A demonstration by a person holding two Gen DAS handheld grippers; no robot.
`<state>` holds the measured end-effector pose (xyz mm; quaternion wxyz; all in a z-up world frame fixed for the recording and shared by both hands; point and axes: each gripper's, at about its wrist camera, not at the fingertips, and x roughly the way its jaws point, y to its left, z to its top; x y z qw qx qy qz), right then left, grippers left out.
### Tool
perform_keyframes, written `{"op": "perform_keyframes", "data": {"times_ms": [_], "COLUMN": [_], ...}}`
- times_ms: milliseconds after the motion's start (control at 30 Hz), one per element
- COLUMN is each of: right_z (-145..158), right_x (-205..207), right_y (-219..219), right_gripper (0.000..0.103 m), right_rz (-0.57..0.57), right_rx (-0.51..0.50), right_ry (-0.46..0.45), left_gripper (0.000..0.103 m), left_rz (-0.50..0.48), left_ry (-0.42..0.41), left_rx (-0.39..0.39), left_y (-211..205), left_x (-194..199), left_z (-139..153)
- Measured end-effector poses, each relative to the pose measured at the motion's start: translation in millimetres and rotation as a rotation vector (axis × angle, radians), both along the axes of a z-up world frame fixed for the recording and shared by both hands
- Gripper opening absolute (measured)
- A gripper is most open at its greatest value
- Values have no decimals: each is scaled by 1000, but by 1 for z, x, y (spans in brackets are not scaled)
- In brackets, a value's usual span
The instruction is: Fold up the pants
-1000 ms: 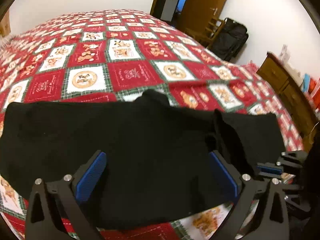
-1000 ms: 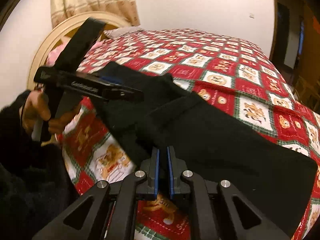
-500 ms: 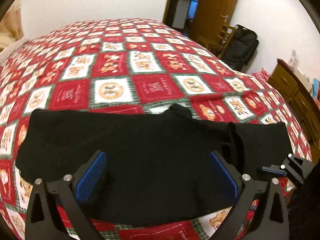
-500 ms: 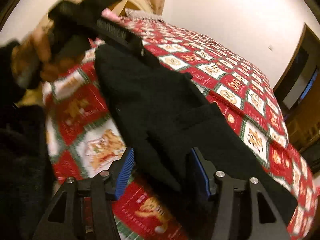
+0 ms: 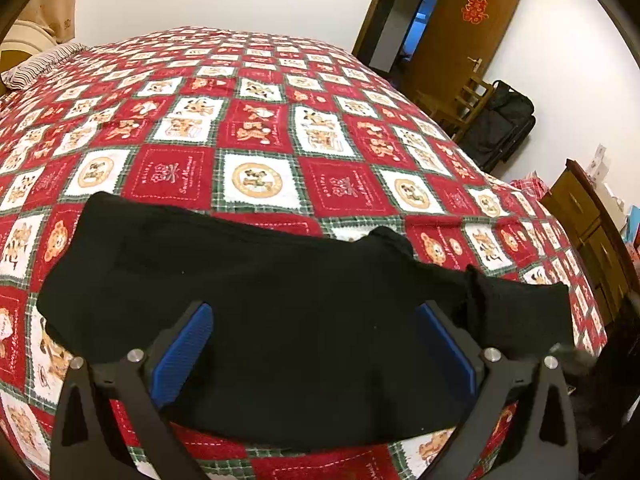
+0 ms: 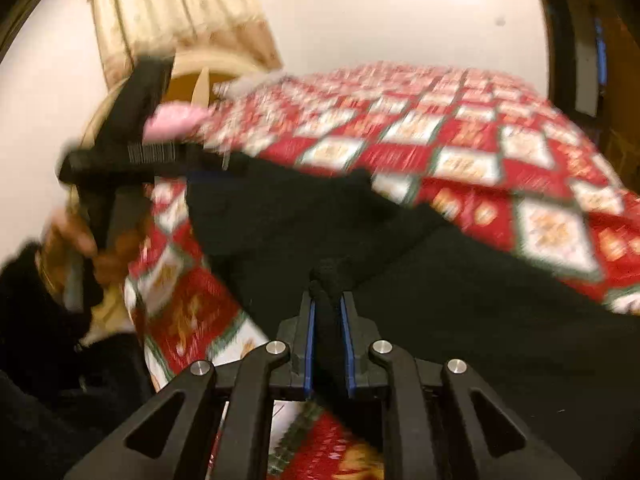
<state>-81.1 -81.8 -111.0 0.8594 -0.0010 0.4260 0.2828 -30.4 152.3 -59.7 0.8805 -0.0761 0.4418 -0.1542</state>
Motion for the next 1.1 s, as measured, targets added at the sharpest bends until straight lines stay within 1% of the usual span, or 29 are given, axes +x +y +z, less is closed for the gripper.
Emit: {"op": "perform_keyframes", "data": {"times_ms": [33,67,100,167,233,300,367,400,433,467,567,633,700,767,833,867,967,1033,1067,1100], "right_z": [-2,0,3,9,26,50,71,79,82,81,71,55,35,32,31,30,32,41,49,55], "right_x": [-1,-1,-1,-5,-16,-27,-34,-35,-33,-29,-18,-6,5,3,1,1,3,-1,-4,-6], "right_y": [1,0,1,2,-4,-23,-53,-71,-88,-106,-139,-151,-162,-168,-166,-163,-160,-159,-155,-147], "right_gripper": [17,24,35,47,47,47,47,47,47,47,47,47,47,47,47,47,47,47,47,47], "right_rz": [2,8,24,51,51,-14,-151,-242,-314,-377,-477,-510,-562,-586,-586,-586,-588,-608,-600,-580], "right_rx": [9,19,19,6,17,41,28,-12,-54,-88,-127,-184,-202,-160,-188,-209,-238,-197,-164,-155], "right_ry": [3,-5,0,2,-36,-112,-193,-226,-238,-226,-183,-144,-65,-99,-109,-118,-121,-128,-151,-181], "left_gripper": [103,103,103,103,103,103,103,103,103,103,103,103,103,103,103,103,103,103,103,103], "left_rz": [-7,-15,-28,-48,-82,-121,-170,-200,-222,-241,-280,-271,-249,-216,-197,-191,-183,-176,-176,-173], "left_ry": [-4,-10,-17,-25,-35,-52,-90,-100,-104,-104,-72,-43,-17,11,44,44,38,35,30,19], "left_rx": [3,10,27,50,52,54,61,59,58,60,63,89,125,164,163,154,176,193,202,218], "left_y": [-1,-4,-9,-17,-30,-45,-65,-75,-84,-94,-126,-143,-153,-157,-155,-152,-154,-156,-156,-156], "left_x": [-1,-1,-2,-2,0,0,-3,-3,-4,-4,-1,2,6,10,12,11,10,8,8,6], "left_z": [1,2,3,4,7,12,18,19,19,18,7,-3,-15,-26,-33,-33,-33,-33,-31,-29]}}
